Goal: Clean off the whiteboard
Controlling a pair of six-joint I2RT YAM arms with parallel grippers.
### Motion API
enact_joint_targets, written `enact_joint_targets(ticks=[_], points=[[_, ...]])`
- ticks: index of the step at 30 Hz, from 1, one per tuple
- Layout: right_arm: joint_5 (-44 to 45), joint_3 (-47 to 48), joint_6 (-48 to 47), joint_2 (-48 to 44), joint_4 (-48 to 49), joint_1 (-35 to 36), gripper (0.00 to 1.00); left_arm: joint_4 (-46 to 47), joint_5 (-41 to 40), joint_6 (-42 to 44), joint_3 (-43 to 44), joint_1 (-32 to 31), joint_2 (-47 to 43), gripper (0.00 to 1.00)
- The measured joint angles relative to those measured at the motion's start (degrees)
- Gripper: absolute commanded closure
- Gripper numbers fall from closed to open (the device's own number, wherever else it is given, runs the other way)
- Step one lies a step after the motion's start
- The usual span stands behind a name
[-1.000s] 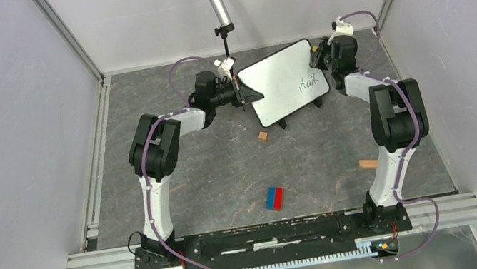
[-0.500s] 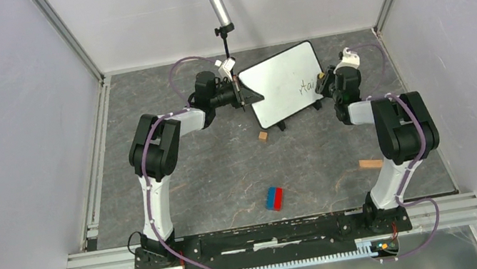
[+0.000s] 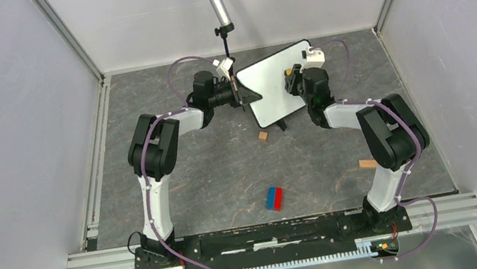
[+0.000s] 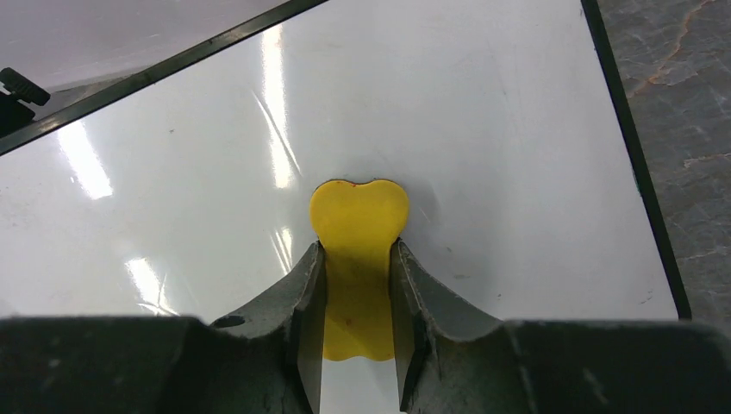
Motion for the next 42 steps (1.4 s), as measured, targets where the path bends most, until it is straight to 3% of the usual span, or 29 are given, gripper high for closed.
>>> enact_joint_targets(ticks=[8,15,20,27,31,42], points=[[-9.4,-1.3,2.7,0.5,1.9,-7.4,0.76,0.0,-0.5,0.0,0.0,-0.3,0.0,0.98],[-11.9,-2.1,4.9,2.8,2.9,-15.0,0.76,0.1,-0.5,0.0,0.0,-0.4,0.0,0.98],[-7.2,-2.9,4.8,2.3,3.8,-11.8,0.76,0.0,-0.1,0.0,0.0,-0.2,0.0,0.98],[0.7,-3.1,5.5,0.0,5.6,2.9,0.75,0.0,0.0,0.0,0.0,0.0,0.0,0.98],[1.6,-3.7,7.0,0.0,7.7,6.3,0.75,-0.2,0.1,0.0,0.0,0.0,0.0,0.98],[-5.0,-11.8,12.9,-0.8,8.9,-9.0,0.74,-0.1,-0.2,0.0,-0.1,-0.3,0.0,0.98]])
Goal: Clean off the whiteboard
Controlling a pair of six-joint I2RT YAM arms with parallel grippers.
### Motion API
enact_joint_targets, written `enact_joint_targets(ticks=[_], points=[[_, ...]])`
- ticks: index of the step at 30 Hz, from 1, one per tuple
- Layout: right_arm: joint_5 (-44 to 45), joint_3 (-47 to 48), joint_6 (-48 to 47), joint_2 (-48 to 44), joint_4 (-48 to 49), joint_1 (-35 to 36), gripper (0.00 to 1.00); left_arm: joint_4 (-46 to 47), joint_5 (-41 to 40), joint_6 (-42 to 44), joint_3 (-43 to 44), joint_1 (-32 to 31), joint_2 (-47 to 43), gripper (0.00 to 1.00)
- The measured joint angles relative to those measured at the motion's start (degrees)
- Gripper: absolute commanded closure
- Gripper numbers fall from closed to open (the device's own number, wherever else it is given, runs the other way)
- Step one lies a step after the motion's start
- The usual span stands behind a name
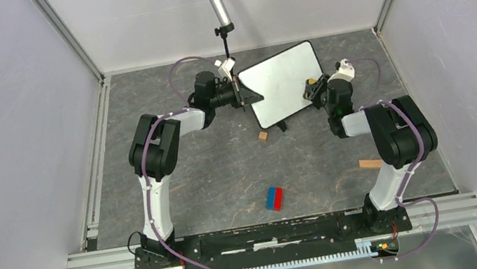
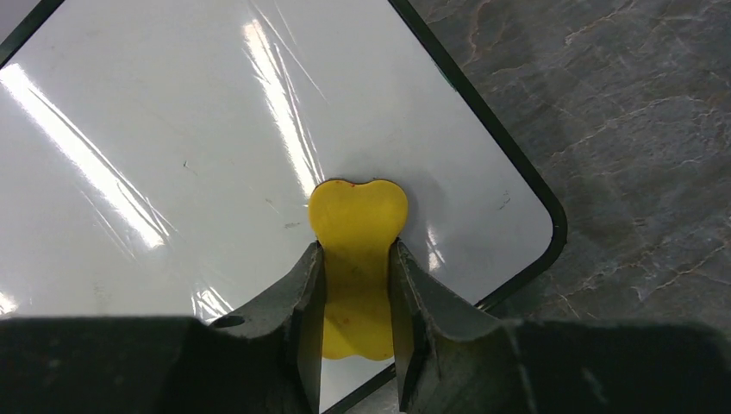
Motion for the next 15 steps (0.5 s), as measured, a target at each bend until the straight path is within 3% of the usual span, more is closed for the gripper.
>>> enact_joint_targets(ticks=[6,15], points=[[2.5,0.2,-0.2,0.3,0.0,1.6,0.75,0.0,0.1,0.2,0.0,0.1,0.0,0.98],[8.4,6.6,-5.0,0.9,-0.9,14.9,0.74,0.0,0.4,1.3,0.0,0.6,0.0,0.98]])
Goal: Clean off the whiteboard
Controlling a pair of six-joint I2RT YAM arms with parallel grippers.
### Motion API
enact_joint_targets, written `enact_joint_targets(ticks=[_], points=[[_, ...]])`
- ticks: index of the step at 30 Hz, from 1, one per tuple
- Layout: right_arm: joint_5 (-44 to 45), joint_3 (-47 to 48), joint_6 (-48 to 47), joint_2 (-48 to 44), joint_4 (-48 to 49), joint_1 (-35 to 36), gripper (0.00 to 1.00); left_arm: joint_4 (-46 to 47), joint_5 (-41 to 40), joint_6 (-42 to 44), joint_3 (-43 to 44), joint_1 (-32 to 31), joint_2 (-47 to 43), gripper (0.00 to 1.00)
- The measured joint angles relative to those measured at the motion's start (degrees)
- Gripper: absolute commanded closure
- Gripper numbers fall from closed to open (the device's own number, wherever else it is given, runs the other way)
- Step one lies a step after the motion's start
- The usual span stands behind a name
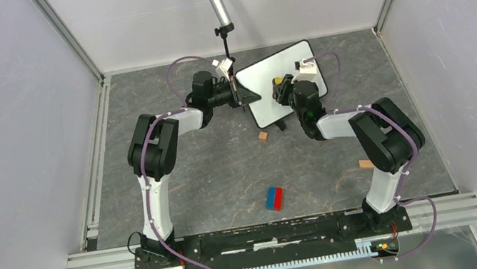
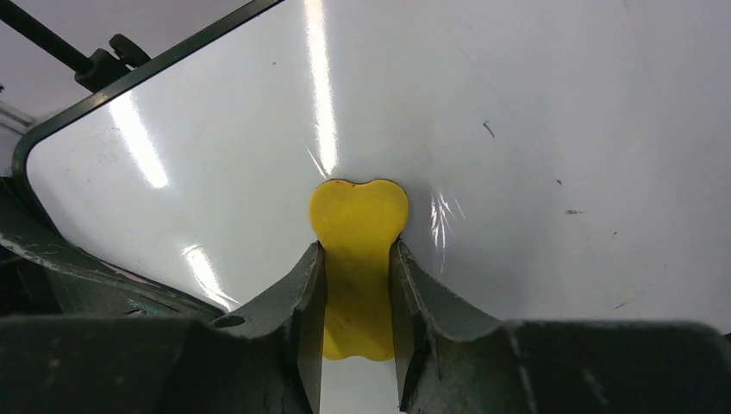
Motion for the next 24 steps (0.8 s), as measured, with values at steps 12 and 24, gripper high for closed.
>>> enact_joint_targets(ticks=[12,24], points=[[-10.6,6.4,-2.6,3.0,-6.1,-12.7,0.74,0.6,-1.8,-0.1,0.0,-0.1,0.0,0.98],[-6.0,0.9,-3.1,2.5,-6.4,-15.3,0.74,0.8,-1.7,0.0,0.0,-0.1,0.0,0.98]])
